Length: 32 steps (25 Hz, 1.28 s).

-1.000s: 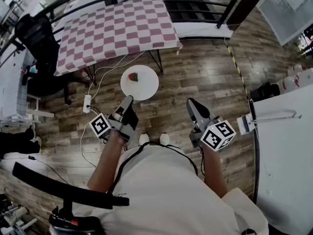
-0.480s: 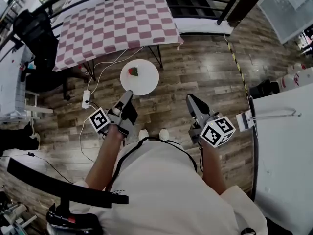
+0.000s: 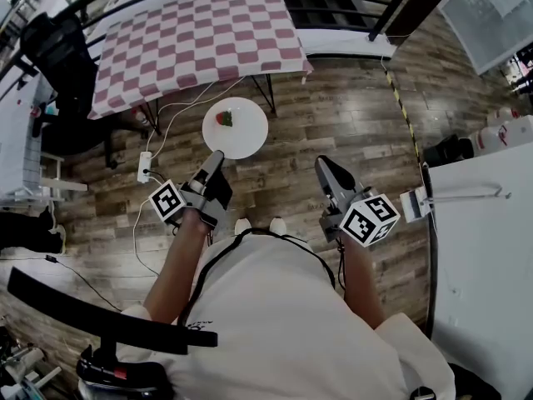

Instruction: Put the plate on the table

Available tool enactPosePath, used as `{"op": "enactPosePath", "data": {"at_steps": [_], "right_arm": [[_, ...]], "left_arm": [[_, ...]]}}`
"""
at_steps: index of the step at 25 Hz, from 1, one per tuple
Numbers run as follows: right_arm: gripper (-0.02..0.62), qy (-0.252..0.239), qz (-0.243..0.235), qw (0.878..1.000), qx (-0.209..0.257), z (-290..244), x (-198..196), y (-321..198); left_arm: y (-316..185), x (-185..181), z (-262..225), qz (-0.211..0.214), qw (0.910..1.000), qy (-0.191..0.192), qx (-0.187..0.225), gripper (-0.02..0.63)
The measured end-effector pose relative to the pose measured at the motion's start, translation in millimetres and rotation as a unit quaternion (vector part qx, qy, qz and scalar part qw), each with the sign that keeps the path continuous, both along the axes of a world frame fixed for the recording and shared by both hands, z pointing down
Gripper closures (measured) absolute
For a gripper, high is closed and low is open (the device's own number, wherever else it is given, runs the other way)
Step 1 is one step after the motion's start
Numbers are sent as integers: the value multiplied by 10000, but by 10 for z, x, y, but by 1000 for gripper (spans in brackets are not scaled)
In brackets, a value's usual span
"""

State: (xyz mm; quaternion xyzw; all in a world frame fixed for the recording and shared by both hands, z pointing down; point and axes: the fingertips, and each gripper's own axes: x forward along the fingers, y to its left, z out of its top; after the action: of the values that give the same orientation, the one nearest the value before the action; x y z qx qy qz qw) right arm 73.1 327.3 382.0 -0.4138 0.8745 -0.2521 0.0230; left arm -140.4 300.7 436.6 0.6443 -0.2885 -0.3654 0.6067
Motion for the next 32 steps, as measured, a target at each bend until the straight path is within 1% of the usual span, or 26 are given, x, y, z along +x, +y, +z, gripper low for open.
{"op": "enactPosePath", "data": {"at_steps": [15, 32], "right_arm": [[588, 70, 125, 9999, -25, 38, -100, 108], [588, 83, 133, 9999, -66, 102, -510, 213]], "left_arm": [[58, -130, 46, 69, 9999, 122, -10, 588], [210, -543, 93, 60, 9999, 146, -12, 586]]}}
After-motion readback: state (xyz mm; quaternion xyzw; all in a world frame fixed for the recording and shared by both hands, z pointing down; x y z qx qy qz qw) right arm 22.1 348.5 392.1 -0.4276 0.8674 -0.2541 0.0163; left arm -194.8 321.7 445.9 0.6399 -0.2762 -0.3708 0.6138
